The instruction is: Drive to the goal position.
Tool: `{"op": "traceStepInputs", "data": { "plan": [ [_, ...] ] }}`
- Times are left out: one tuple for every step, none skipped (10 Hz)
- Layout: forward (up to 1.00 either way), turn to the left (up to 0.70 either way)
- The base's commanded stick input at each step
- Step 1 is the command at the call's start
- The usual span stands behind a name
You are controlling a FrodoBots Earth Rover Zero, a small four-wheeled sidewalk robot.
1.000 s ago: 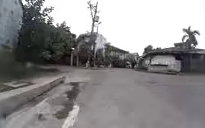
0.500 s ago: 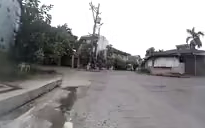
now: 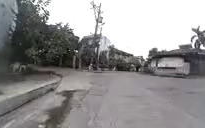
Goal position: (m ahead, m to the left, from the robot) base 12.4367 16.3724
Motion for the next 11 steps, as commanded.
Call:
{"op": "traceStepInputs", "data": {
  "plan": [
    [0.92,0.0],
    [0.91,0.0],
    [0.91,0.0],
    [0.91,0.0],
    [0.91,0.0],
    [0.91,0.0],
    [0.92,0.0],
    [0.92,0.0],
    [0.92,0.0],
    [0.91,0.0],
    [0.92,0.0]
  ]
}}
